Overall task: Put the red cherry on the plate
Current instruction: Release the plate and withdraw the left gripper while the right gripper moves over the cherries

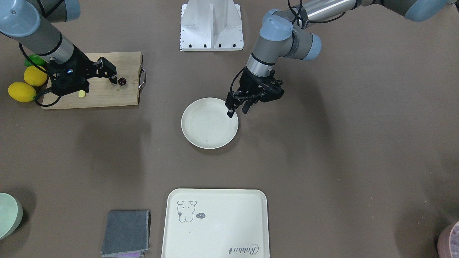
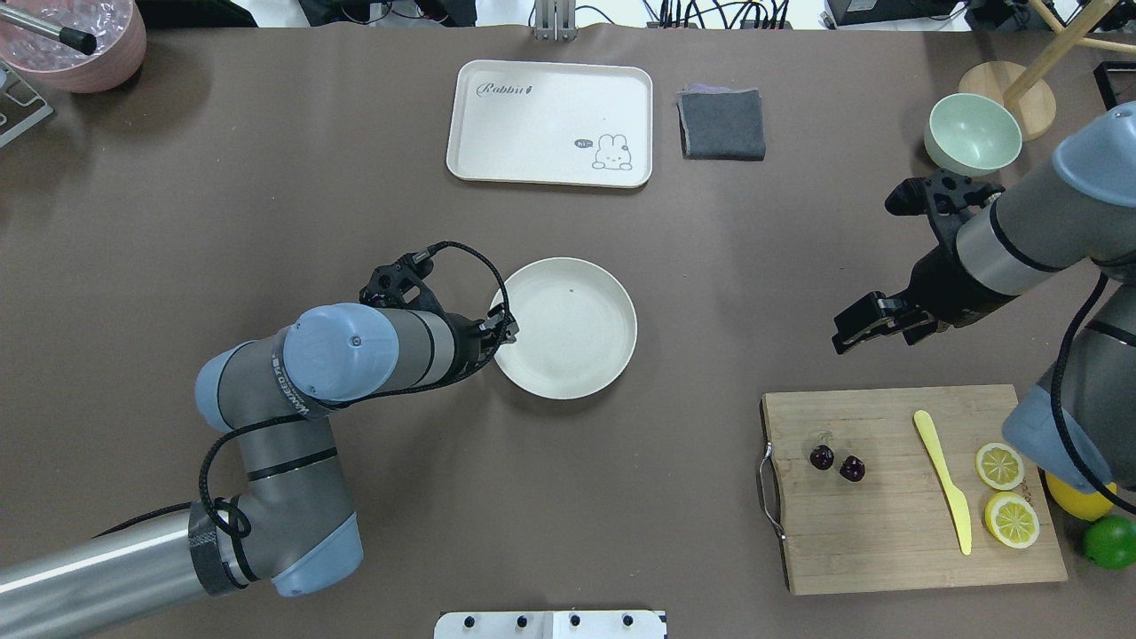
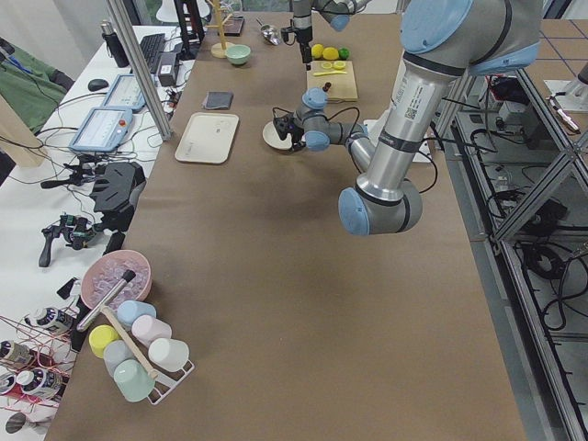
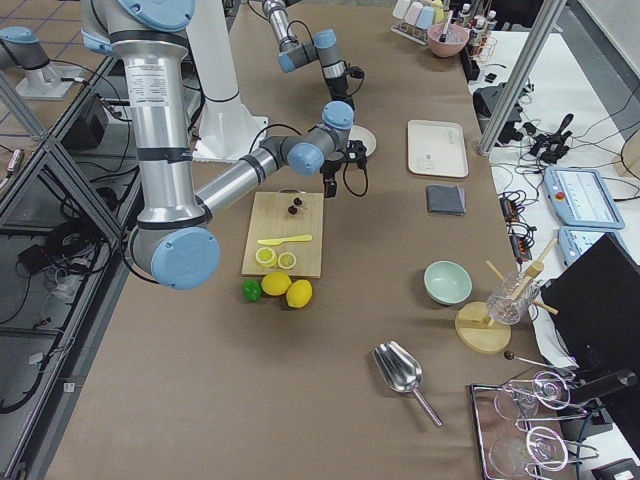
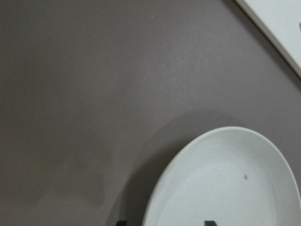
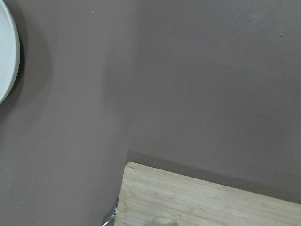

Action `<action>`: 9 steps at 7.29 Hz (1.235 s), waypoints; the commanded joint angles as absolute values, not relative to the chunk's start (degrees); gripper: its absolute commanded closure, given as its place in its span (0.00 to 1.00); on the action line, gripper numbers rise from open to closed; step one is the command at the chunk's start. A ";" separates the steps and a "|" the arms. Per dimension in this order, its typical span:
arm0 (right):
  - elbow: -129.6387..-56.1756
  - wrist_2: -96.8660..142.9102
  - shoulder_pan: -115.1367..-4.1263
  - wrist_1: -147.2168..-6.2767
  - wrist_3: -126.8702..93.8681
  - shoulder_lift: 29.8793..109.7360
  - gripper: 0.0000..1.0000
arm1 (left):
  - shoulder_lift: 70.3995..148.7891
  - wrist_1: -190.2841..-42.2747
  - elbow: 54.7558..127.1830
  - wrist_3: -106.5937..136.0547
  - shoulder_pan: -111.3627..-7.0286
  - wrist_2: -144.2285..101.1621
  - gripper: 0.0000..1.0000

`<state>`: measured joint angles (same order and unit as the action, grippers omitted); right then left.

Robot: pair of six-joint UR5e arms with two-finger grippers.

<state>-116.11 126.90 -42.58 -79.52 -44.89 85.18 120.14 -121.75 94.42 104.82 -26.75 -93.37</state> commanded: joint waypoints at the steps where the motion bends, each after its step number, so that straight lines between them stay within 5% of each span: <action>1: -117.33 119.74 -35.54 -76.64 -45.00 87.01 0.00 | 119.62 -117.97 96.67 102.22 -28.47 -93.34 0.02; 6: -116.99 108.20 -25.50 -72.51 -44.82 90.79 0.02 | 119.97 -114.96 96.50 93.52 -30.15 -93.60 0.02; 7: -116.98 108.19 -25.49 -72.51 -44.91 90.88 0.15 | 120.06 -114.96 96.50 93.52 -30.15 -93.60 0.02; 9: -116.11 108.11 -25.40 -72.51 -44.91 91.14 0.25 | 120.06 -114.96 96.42 93.52 -30.06 -93.52 0.02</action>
<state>-116.60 108.22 -25.48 -72.51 -44.90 91.02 120.05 -114.97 96.45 93.52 -30.10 -93.58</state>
